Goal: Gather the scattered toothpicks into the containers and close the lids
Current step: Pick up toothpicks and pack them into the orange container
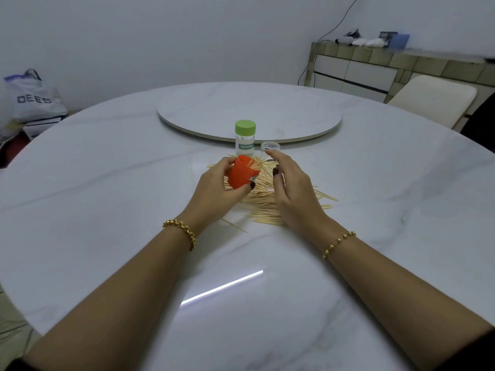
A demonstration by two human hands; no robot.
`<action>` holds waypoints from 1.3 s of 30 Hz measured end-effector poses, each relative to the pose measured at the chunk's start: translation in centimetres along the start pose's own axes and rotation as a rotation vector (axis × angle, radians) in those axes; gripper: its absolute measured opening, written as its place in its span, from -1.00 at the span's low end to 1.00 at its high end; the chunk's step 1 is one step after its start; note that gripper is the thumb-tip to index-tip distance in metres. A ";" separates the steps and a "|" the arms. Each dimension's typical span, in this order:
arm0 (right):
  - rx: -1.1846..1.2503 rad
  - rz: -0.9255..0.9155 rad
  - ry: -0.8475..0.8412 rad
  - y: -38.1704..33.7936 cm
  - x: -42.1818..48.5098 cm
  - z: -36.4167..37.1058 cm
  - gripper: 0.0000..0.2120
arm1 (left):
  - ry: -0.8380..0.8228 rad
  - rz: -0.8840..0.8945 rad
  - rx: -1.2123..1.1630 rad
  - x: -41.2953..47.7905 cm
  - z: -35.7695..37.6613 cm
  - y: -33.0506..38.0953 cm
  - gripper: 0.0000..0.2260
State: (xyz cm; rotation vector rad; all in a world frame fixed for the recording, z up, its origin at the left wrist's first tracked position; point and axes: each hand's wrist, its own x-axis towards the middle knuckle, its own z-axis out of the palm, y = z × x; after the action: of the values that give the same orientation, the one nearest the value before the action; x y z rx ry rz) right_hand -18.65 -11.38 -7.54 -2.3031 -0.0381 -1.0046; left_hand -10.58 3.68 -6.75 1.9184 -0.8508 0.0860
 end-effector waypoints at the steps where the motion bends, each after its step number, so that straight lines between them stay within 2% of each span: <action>1: 0.011 0.017 -0.030 -0.1 -0.1 0.1 -0.55 | 0.006 0.001 -0.004 0.0 0.0 0.0 -0.55; 7: -0.011 -0.008 -0.104 0.0 -0.3 0.3 -0.50 | 0.060 -0.026 -0.031 0.1 -0.2 -0.1 -0.56; 17: -0.019 0.016 0.008 0.6 -0.1 0.4 -0.57 | 0.029 -0.031 -0.031 0.1 -0.1 -0.1 -0.57; 20: -0.025 -0.006 0.041 0.6 0.0 0.3 -0.63 | 0.002 -0.019 -0.013 0.0 0.0 -0.1 -0.57; 24: -0.110 -0.056 0.076 0.8 0.1 0.0 -0.81 | -0.023 0.009 0.055 -0.1 0.0 -0.1 -0.53; 28: -0.174 -0.064 0.076 1.1 0.2 -0.2 -0.79 | -0.036 0.043 0.145 0.0 0.0 -0.4 -0.48; 32: -0.186 -0.133 0.130 1.1 0.4 -0.2 -0.84 | -0.068 0.110 0.138 -0.2 0.0 0.3 -0.51; 36: -0.012 -0.018 0.207 -0.2 0.3 -0.5 -0.76 | -0.067 0.093 0.090 -0.3 0.0 0.6 -0.51; 39: 0.088 0.089 0.038 -1.0 0.0 -0.3 -0.61 | -0.052 0.069 0.037 -0.3 -0.1 0.6 -0.53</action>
State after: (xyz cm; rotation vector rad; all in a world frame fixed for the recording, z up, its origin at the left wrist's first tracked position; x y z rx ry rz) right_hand -19.07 -10.74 -6.85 -2.1859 0.0356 -0.9821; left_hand -11.12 3.75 -6.32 1.9326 -0.9565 0.0949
